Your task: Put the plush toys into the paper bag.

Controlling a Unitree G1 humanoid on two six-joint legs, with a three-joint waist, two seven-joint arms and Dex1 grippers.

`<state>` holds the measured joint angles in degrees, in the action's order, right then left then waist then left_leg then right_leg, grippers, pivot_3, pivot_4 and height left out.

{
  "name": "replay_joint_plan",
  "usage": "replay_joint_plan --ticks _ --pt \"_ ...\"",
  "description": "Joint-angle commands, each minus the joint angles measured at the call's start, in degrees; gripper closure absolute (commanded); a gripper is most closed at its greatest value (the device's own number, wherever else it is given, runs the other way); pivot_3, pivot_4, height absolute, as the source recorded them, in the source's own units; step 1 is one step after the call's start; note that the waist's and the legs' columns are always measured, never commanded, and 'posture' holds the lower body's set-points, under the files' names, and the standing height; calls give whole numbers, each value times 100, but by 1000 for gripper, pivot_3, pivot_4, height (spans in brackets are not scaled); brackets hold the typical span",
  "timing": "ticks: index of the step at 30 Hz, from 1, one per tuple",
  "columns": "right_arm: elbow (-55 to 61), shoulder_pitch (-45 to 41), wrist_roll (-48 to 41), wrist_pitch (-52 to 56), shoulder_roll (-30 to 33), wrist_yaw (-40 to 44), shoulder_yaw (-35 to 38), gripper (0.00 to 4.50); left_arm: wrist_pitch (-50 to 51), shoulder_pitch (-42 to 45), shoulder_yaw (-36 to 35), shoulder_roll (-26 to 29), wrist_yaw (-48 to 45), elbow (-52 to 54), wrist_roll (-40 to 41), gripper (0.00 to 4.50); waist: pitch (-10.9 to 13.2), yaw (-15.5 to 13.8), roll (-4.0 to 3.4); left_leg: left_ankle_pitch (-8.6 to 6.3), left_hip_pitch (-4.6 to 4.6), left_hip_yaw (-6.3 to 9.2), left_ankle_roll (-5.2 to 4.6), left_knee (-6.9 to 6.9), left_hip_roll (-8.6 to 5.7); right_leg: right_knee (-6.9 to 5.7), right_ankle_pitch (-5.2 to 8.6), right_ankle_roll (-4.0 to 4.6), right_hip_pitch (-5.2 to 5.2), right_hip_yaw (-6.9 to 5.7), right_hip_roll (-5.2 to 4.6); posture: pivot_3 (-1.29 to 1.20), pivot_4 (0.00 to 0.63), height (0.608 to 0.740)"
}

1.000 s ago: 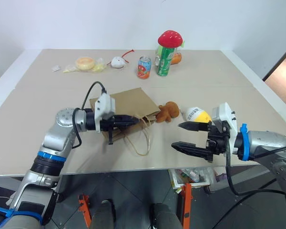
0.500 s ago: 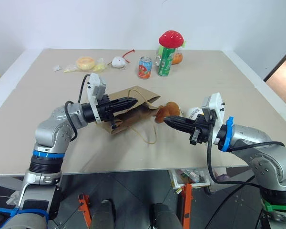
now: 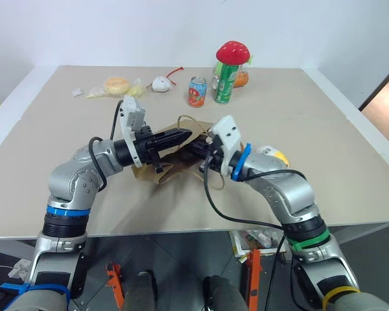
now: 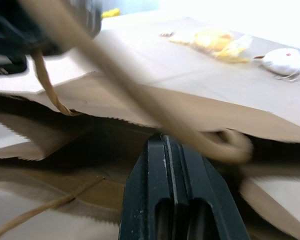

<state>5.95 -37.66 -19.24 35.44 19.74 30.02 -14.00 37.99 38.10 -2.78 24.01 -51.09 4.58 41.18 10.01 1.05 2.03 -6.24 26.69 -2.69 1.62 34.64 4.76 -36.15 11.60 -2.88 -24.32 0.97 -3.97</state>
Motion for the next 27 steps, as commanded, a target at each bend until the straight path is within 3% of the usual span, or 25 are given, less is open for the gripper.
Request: replay_joint_plan --ticks 1,14,27 --pt "-163 -146 488 194 71 61 -440 4442 -95 113 -138 -73 167 191 41 4500 0 0 0 0 1 0 0 0 0 0 0 1 -1 1 0 0 150 740" --pt "-876 -304 1218 507 -305 -206 -504 4442 -1012 557 -622 -786 1254 -20 -154 4500 0 7 0 1 1 1 0 -5 1 0 -2 -2 -6 1 4 0 150 740" --pt "-1028 -282 1393 621 -439 -136 -361 4442 -3345 17 265 -854 229 560 -1302 4500 0 6 0 0 1 0 2 -11 1 0 3 3 -7 1 4 0 150 740"
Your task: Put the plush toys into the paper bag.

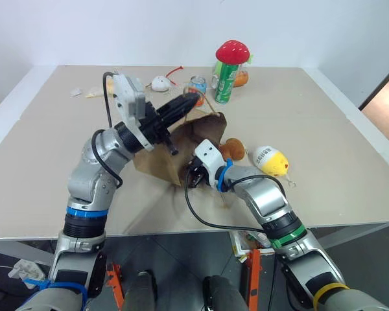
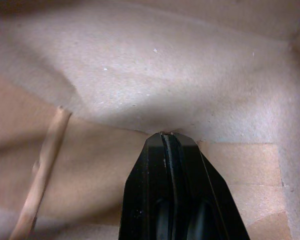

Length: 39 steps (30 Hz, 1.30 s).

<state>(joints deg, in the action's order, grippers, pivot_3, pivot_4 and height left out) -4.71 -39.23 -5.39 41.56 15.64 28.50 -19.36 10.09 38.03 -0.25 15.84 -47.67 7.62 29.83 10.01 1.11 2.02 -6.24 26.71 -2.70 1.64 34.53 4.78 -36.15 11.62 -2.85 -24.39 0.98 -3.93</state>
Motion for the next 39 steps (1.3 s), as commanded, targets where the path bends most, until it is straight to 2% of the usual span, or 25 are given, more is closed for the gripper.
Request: replay_joint_plan --ticks 1,10,15,19,22,26,30,36,39 --pt "39 -121 14 6 -29 28 177 4442 -706 14 1 -49 -121 212 -217 4500 0 0 0 0 0 0 0 0 0 0 0 -1 0 0 0 0 150 740" --pt "44 -114 35 28 -12 128 214 4442 -1598 86 -77 -155 -153 -133 -391 4500 0 -1 0 0 0 -1 0 1 1 0 -2 -2 0 0 0 0 150 740" --pt "38 -139 39 27 -4 182 244 4442 -1711 66 -54 -77 -236 -357 -418 4500 0 0 0 0 0 -1 -1 0 1 0 2 -6 0 0 0 0 150 740" --pt "446 -151 -431 71 -32 479 636 4442 -1706 -179 -19 25 -402 -566 -444 4500 1 0 -1 0 0 -1 -1 0 1 0 2 -7 0 0 0 0 150 740" --pt "1124 -114 -1202 375 22 916 1171 4442 -1809 -310 -42 95 -513 -721 -474 4500 3 0 -4 0 1 -1 -1 -1 3 0 3 -7 -2 -1 0 0 150 740" --pt "2088 123 -1917 764 478 1413 1537 4442 -1845 -364 -84 119 -586 -800 -402 4500 3 -15 -4 0 3 -2 0 -2 4 0 6 -9 -1 -1 0 0 150 740" --pt "2669 578 -2087 686 1188 1689 1732 4442 -1784 -397 -92 104 -584 -725 -314 4500 2 -15 -4 -2 4 -2 4 -2 3 1 13 -7 1 -1 -3 0 150 740" --pt "2151 642 -2005 459 1885 1305 2717 4442 -1724 -444 -46 81 -582 -624 -251 4500 4 -10 -6 -5 2 -3 8 -1 3 2 7 -1 -2 -1 -3 0 150 740" --pt "1385 477 -1689 231 2190 960 3057 3595 -1691 -455 -31 76 -602 -606 -202 4500 4 -8 -6 -6 -6 -3 9 -1 3 2 2 4 -2 -1 -3 0 150 740"
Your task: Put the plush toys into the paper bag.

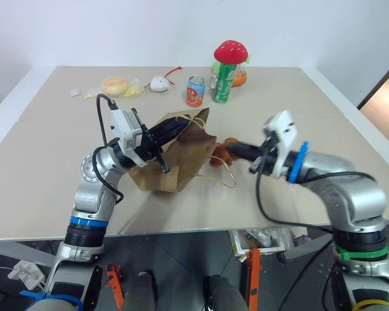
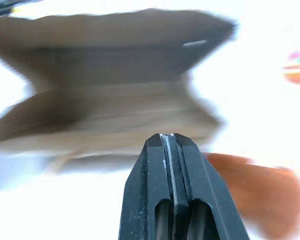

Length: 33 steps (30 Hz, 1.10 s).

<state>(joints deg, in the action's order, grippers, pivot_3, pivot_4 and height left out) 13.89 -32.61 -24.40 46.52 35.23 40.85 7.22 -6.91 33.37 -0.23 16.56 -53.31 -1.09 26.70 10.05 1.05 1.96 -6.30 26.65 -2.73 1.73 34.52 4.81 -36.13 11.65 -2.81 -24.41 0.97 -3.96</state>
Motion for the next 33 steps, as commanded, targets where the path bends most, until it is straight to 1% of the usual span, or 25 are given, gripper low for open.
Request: replay_joint_plan --ticks 1,2,3,4,6,7,8,17,25,28,30,31,32,33 --pt "-612 -192 248 -343 324 -287 454 3123 17 10 -26 8 -53 269 127 4500 0 -3 0 0 0 0 0 0 0 0 0 0 1 0 0 0 150 740" --pt "-725 -169 280 -402 416 -272 479 2685 20 7 -19 14 -70 272 139 4500 0 -3 0 0 0 -1 0 0 0 0 0 0 1 0 0 0 150 740" --pt "-789 -111 290 -456 500 -215 478 2128 22 5 -15 19 -85 276 146 4500 0 -4 0 0 0 -1 0 0 -1 0 0 0 1 1 0 0 150 740" --pt "-823 -31 322 -507 583 -162 449 1663 34 2 -14 22 -100 281 156 4500 0 -4 -1 1 1 -1 -2 0 -1 0 1 -2 1 1 -1 0 150 740" --pt "-829 146 331 -549 698 -34 359 911 42 1 -12 28 -139 283 169 4500 0 -5 -1 4 1 -1 -6 -2 -1 0 8 -9 1 2 0 0 150 740" --pt "-843 246 376 -620 743 12 300 353 44 -2 -7 31 -156 288 173 4500 0 -5 0 3 1 -1 -6 -3 -1 0 13 -12 1 3 0 0 150 740" --pt "-902 301 447 -686 757 -2 250 23 48 -5 -4 33 -173 290 181 4500 0 -5 0 3 1 -1 -6 -5 -2 0 15 -15 1 5 0 0 150 740" --pt "-1793 283 924 -1113 707 -190 16 23 77 -38 35 32 -273 339 207 4500 1 -2 -2 3 0 -2 -5 -1 -4 0 14 -16 4 11 0 0 150 740" --pt "-2132 349 1276 -1247 546 -306 -311 23 76 -42 4 40 -271 346 202 4500 1 -1 -2 3 0 -2 -5 -2 -4 0 15 -17 2 11 2 0 150 740" --pt "-2108 297 1165 -1259 419 -289 -215 822 83 -37 2 42 -269 348 204 4500 1 -2 -2 3 1 -3 -5 -1 -4 0 14 -17 4 12 1 0 150 740" --pt "-2060 303 1190 -1252 418 -273 -227 1779 88 -35 0 45 -267 355 207 4500 1 -2 -2 3 1 -3 -5 -1 -5 0 14 -18 4 13 1 0 150 740" --pt "-2048 309 1188 -1246 423 -262 -219 2119 93 -30 0 45 -264 357 208 4500 1 -2 -2 3 1 -2 -5 -1 -4 0 14 -18 4 13 2 0 150 740" --pt "-2027 326 1178 -1250 433 -240 -207 2645 95 -24 -2 45 -262 353 210 4500 1 -2 -2 3 1 -2 -5 -1 -4 0 14 -18 4 13 2 0 150 740" --pt "-2004 342 1173 -1261 451 -225 -189 3047 97 -20 -7 47 -264 346 213 4500 1 -2 -2 3 0 -3 -5 -1 -4 0 14 -18 4 13 2 0 150 740"
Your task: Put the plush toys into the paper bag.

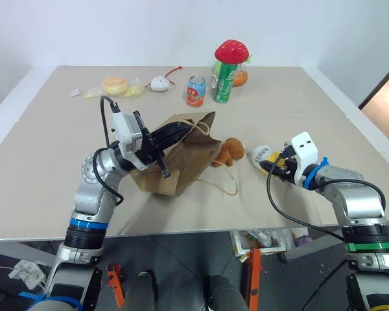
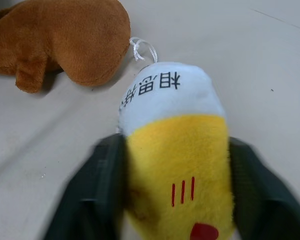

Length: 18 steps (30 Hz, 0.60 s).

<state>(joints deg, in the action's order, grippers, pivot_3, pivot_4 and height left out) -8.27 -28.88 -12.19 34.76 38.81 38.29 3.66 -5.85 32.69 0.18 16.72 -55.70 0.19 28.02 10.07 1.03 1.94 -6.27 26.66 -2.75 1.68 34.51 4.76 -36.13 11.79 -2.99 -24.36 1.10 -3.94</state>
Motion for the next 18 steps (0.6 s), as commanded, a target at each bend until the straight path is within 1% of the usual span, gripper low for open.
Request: replay_joint_plan --ticks 1,2,3,4,5,9,12,14,18 --pt "235 -27 -58 -75 120 40 198 3427 -6 54 -50 33 -24 217 83 4500 0 0 0 0 0 0 0 0 0 0 0 0 0 0 0 0 150 740" --pt "276 -34 -94 -56 144 55 256 3900 -6 56 -54 34 -25 213 85 4500 0 0 0 0 0 0 0 0 0 0 0 0 0 0 0 0 150 740" --pt "320 -55 -139 -52 162 69 325 4254 -6 58 -57 35 -27 209 87 4500 0 0 0 0 0 0 0 0 0 0 0 0 0 0 0 0 150 740" --pt "363 -87 -175 -129 182 92 395 4480 -6 64 -58 34 -26 202 88 4500 0 0 0 0 0 0 0 0 0 0 0 0 0 0 0 0 150 740" --pt "435 -136 -273 -143 213 137 507 4480 -3 68 -60 31 -24 197 92 4500 0 -1 0 0 0 0 0 0 0 0 0 0 0 0 0 0 150 740" --pt "850 -241 -980 147 444 739 893 4480 13 75 -54 19 -43 191 123 4500 3 -2 -6 0 0 0 0 0 0 0 0 0 0 0 0 0 150 740" --pt "1436 -309 -1564 442 578 1220 925 4480 16 104 -43 19 -78 163 132 4500 4 0 -6 0 0 1 0 -1 1 0 0 0 0 0 0 0 150 740" --pt "1753 -402 -1733 561 580 1317 768 4480 21 145 -45 11 -93 125 133 4500 4 18 -6 0 -1 1 0 -1 2 0 0 0 0 0 2 0 150 740" --pt "2199 -644 -1616 603 447 1345 97 4480 18 171 -44 3 -123 106 136 4500 4 15 -6 0 -3 2 0 0 2 0 -1 2 1 0 2 0 150 740"
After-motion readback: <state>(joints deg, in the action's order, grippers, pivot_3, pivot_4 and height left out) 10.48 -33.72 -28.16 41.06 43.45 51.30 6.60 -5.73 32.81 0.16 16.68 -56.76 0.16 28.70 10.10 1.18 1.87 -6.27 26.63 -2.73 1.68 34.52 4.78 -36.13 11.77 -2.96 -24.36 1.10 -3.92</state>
